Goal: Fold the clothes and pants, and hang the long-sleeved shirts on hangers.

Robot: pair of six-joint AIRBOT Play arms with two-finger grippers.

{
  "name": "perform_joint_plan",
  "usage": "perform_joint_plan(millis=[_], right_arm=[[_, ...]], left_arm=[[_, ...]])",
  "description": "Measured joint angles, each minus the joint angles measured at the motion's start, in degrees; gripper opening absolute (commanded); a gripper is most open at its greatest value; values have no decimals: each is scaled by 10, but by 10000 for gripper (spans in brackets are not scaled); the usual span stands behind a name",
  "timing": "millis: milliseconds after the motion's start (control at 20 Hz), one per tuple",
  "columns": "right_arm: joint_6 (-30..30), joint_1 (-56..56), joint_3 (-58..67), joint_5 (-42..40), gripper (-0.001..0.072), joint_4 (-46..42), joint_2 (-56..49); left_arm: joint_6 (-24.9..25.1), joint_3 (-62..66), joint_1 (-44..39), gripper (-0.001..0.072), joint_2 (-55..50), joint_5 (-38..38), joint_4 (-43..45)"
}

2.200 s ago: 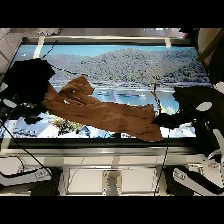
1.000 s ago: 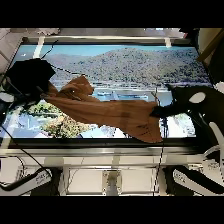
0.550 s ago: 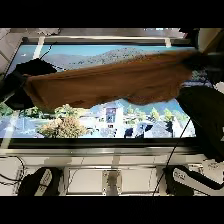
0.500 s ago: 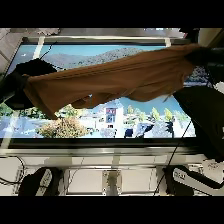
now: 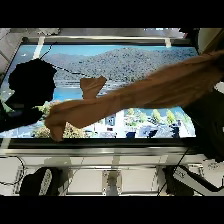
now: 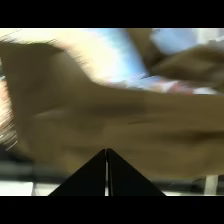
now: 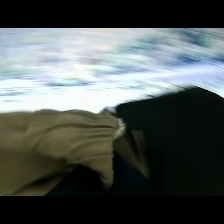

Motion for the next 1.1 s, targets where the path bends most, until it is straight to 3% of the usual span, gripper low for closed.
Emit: perform_joint_plan(millis=[100,200,250,300,350,400,450,650,800,950,1100], right_arm=[[2,-42,-93,14,31,4,34],[1,-80,-195,8,51,-10,61],[3,-92,-239,4,297,-11,70],[3,-99,-279,4,638,-3,75],[3,-105,-313,7,665,7,80],[2,-110,-338,4,664,10,82],[3,-114,-353,5,664,11,84],[2,-119,-328,-2,664,26,89],[2,-121,-257,-12,665,33,90],[2,-121,-198,-17,664,35,90],[3,-121,-169,-14,664,36,90]], left_arm=[[7,-54,-36,13,3,-6,-55],[-3,-109,-82,14,4,23,-47],[-8,-130,-103,15,4,39,-64],[-18,-147,-121,26,5,58,-70],[-24,-160,-136,129,5,85,-63],[-32,-169,-148,450,5,113,-69],[-34,-175,-155,543,5,136,-74],[-85,-185,-132,532,3,240,-26],[-96,-188,-77,530,-29,252,-2],[-32,-188,-52,474,-102,219,-43],[19,-189,-44,473,-188,201,-77]])
